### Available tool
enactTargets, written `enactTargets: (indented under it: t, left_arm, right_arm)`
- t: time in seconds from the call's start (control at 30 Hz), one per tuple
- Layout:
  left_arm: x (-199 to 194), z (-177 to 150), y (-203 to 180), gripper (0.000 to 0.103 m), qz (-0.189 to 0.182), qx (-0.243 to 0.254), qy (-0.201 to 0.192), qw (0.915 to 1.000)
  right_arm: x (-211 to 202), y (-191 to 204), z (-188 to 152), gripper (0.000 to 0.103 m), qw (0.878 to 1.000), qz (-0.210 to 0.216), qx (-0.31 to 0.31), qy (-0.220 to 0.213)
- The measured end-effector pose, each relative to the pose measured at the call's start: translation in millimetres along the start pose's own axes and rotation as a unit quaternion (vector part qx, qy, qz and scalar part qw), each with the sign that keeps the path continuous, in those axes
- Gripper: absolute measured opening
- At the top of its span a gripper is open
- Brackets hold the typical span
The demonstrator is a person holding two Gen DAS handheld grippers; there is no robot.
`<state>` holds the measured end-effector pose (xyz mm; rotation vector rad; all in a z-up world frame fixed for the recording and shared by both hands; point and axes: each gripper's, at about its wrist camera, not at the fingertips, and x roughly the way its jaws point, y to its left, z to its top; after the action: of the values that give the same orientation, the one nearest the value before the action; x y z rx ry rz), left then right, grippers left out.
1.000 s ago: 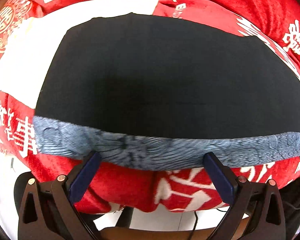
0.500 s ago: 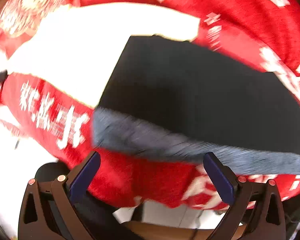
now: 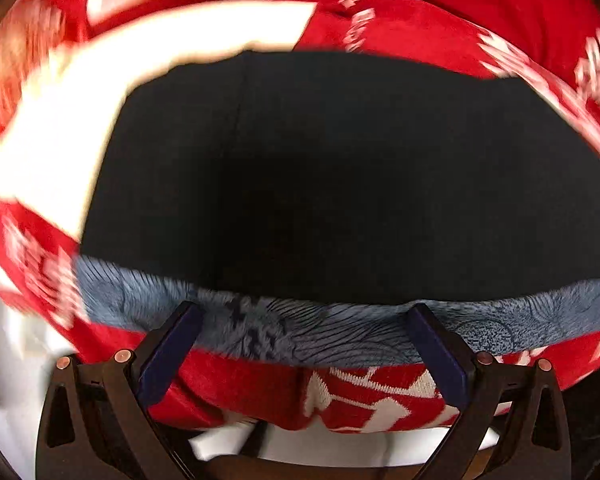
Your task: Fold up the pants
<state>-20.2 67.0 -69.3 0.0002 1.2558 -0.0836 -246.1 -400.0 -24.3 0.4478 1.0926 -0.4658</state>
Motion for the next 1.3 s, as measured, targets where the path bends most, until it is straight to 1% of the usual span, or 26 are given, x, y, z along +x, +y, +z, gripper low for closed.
enactTargets:
  t: [0.03, 0.1, 0.13, 0.2, 0.23, 0.27, 0.33, 0.37, 0.43, 0.47, 0.5, 0.53, 0.57, 0.6, 0.67, 0.7, 0.73, 0.77, 0.8, 0.83, 0.9, 1.03, 1.17, 1.2, 1.3]
  left_arm:
    - [-3, -2, 6, 0.103, 0.003, -0.008, 0.000, 1.0000]
    - [-13, -6, 12, 0.103, 0.024, -0.007, -0.011, 0.9996]
    - [-21, -8, 14, 0.103, 0.017, -0.010, -0.019, 0.9996]
    - [-36, -8, 13, 0.103, -0.032, -0.018, -0.029, 0.9989]
    - [-43, -6, 8, 0.103, -0.049, -0.019, -0.036, 0.9980]
    - [-48, -5, 2, 0.103, -0.057, -0.016, -0.042, 0.9974]
    - [-55, -2, -20, 0.103, -0.076, -0.001, -0.047, 0.9960]
    - [-55, 2, -38, 0.103, -0.082, 0.013, -0.044, 0.9956]
    - [-49, 9, -80, 0.103, -0.079, 0.039, -0.036, 0.9954]
    - [-46, 13, -107, 0.103, -0.076, 0.061, -0.035, 0.9946]
    - [-43, 20, -117, 0.103, -0.071, 0.074, -0.036, 0.9941]
    - [-42, 23, -142, 0.103, -0.060, 0.096, -0.041, 0.9927]
    - [-46, 28, -154, 0.103, -0.056, 0.110, -0.044, 0.9914]
    - [-50, 24, -166, 0.103, -0.052, 0.121, -0.044, 0.9903]
    - [-41, 32, -199, 0.103, -0.043, 0.136, -0.034, 0.9892]
    - [-34, 36, -202, 0.103, -0.039, 0.142, -0.032, 0.9886]
    - [-31, 33, -207, 0.103, -0.032, 0.150, -0.027, 0.9878]
    - [-21, 31, -215, 0.103, -0.016, 0.160, -0.017, 0.9868]
    - [-18, 25, -216, 0.103, -0.010, 0.162, -0.018, 0.9865]
    - [-21, 24, -214, 0.103, -0.014, 0.157, -0.029, 0.9870]
    - [-24, 25, -213, 0.103, -0.015, 0.155, -0.021, 0.9876]
    - [-27, 26, -224, 0.103, -0.008, 0.163, -0.032, 0.9861]
    - [-27, 25, -247, 0.103, -0.019, 0.178, -0.029, 0.9834]
    - [-27, 26, -253, 0.103, -0.022, 0.184, -0.029, 0.9823]
    - [-30, 27, -276, 0.103, -0.030, 0.196, -0.030, 0.9798]
  right_arm:
    - [0, -3, 0, 0.103, 1.000, 0.005, 0.008, 0.001]
    - [-1, -6, -2, 0.103, 1.000, 0.006, 0.017, -0.002]
    - [-1, -6, -3, 0.103, 1.000, 0.006, 0.019, -0.002]
    - [-2, -4, -3, 0.103, 1.000, 0.002, 0.017, -0.005]
    - [-2, -4, -3, 0.103, 1.000, 0.000, 0.015, -0.005]
    - [-2, -2, -2, 0.103, 1.000, -0.002, 0.010, -0.005]
    - [-4, 3, -2, 0.103, 1.000, -0.006, -0.001, -0.009]
    - [-5, 6, -4, 0.103, 1.000, -0.008, -0.010, -0.011]
    - [-6, 11, -4, 0.103, 1.000, -0.010, -0.018, -0.015]
    - [-7, 13, -4, 0.103, 1.000, -0.011, -0.023, -0.017]
    - [-7, 13, -4, 0.103, 0.999, -0.010, -0.026, -0.018]
    - [-7, 14, -4, 0.103, 0.999, -0.011, -0.029, -0.017]
    - [-7, 15, -4, 0.103, 0.999, -0.011, -0.031, -0.018]
    - [-6, 15, -3, 0.103, 0.999, -0.011, -0.031, -0.019]
    - [-6, 14, -3, 0.103, 0.999, -0.010, -0.030, -0.020]
    - [-6, 14, -2, 0.103, 0.999, -0.009, -0.028, -0.019]
    - [-5, 12, -3, 0.103, 0.999, -0.007, -0.026, -0.017]
    - [-3, 10, -2, 0.103, 1.000, -0.001, -0.021, -0.012]
    - [-2, 9, -3, 0.103, 1.000, 0.004, -0.018, -0.009]
    - [0, 5, -2, 0.103, 1.000, 0.013, -0.011, -0.004]
    - [1, 2, -2, 0.103, 1.000, 0.024, -0.002, -0.002]
    - [1, 4, -3, 0.103, 1.000, 0.021, -0.004, -0.003]
    - [-1, 5, -2, 0.103, 1.000, 0.018, -0.007, 0.000]
    - [-5, 5, -1, 0.103, 1.000, 0.019, -0.014, -0.003]
    - [-27, 0, 0, 0.103, 0.999, 0.005, -0.030, -0.044]
